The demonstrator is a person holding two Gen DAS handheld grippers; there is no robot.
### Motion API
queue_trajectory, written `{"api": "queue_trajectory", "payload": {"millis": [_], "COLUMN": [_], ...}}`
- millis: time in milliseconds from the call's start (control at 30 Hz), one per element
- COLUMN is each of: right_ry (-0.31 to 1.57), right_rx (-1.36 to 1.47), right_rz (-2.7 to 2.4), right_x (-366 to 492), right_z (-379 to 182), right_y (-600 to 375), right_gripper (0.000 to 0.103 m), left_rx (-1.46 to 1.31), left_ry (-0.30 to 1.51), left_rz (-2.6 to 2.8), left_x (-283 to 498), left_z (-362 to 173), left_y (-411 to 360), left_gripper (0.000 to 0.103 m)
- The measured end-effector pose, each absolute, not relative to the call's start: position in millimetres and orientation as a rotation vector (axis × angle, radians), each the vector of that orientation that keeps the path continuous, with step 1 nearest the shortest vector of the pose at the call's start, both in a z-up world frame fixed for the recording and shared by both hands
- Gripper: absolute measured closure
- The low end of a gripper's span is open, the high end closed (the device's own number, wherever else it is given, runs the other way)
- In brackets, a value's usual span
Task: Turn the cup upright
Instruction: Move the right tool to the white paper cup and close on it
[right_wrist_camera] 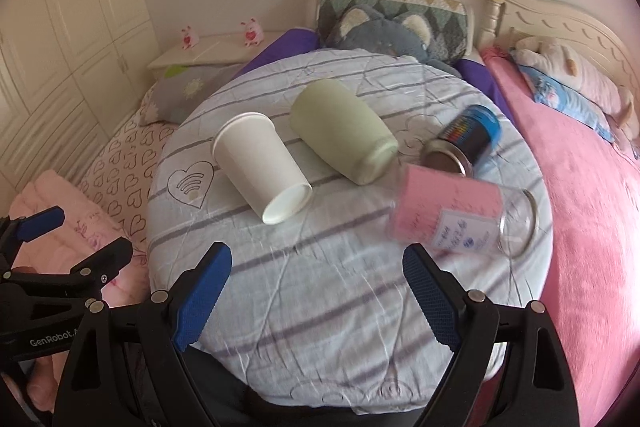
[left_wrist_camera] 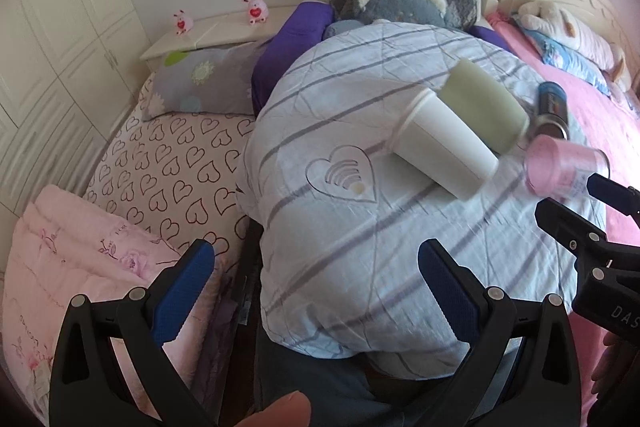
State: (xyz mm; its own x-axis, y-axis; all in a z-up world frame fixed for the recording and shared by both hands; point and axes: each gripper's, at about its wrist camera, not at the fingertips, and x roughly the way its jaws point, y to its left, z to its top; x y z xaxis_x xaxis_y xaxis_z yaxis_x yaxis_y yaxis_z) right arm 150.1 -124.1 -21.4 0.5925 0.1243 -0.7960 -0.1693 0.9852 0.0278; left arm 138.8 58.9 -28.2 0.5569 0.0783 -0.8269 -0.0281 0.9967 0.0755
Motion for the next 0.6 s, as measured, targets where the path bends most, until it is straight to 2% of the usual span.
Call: {"api": "queue_trajectory", "payload": {"millis": [400,600], "right_ry": [1.04,1.086], "right_rx": [-0.151,-0.295], "right_rz": [0.285,0.367], "right_x": [229,250], "right_z": [-45,-56], "right_y": [-82,-55], "right_gripper": [0.014,0.014], "left_rx": [0.03,-0.004], "left_ry": [1.04,1.075], "left_rz": [0.12,0.133], "left_x": [199,219], "left_z": [-47,-62], "left_y": [94,108], "left_gripper": [0.0,0.0]}}
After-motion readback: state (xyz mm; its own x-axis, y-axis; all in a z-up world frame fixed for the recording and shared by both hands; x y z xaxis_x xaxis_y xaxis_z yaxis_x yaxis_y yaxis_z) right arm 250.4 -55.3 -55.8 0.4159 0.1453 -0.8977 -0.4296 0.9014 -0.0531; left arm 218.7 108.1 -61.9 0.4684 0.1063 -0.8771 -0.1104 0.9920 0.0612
